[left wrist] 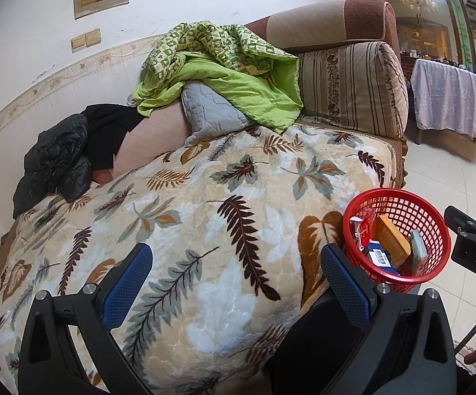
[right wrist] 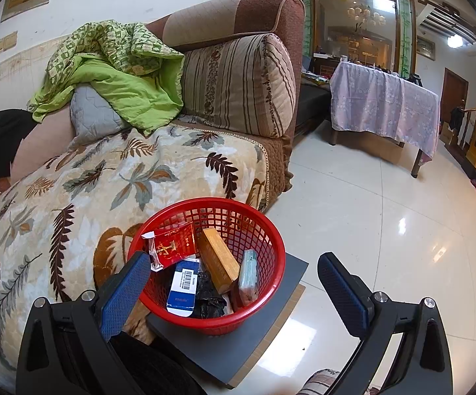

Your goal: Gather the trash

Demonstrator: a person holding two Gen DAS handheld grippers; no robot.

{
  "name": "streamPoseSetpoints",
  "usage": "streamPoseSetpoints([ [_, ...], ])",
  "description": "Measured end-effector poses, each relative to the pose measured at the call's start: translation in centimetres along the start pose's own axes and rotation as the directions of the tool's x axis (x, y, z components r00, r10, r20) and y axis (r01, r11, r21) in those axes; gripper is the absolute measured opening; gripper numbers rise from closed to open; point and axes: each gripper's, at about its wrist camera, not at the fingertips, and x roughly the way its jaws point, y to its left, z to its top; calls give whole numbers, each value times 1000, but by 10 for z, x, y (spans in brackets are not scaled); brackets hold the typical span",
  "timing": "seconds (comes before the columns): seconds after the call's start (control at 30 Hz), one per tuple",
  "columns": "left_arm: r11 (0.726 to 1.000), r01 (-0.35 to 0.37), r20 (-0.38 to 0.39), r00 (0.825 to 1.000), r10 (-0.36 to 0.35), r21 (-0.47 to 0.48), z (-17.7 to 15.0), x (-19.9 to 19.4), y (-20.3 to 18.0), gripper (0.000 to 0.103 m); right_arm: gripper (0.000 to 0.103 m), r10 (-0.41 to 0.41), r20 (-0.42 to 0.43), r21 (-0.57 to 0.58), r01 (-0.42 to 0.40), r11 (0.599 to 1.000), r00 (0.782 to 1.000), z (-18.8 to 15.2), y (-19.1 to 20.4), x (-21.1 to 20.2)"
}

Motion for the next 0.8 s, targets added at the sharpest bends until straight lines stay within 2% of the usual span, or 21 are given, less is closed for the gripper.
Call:
streamPoseSetpoints([
  [0.8, 1000, 3, -1, 1000, -3, -4, -1, 0, 2, 102, 103, -1, 0, -2, 1, 1000, 1000, -1, 1, 0],
])
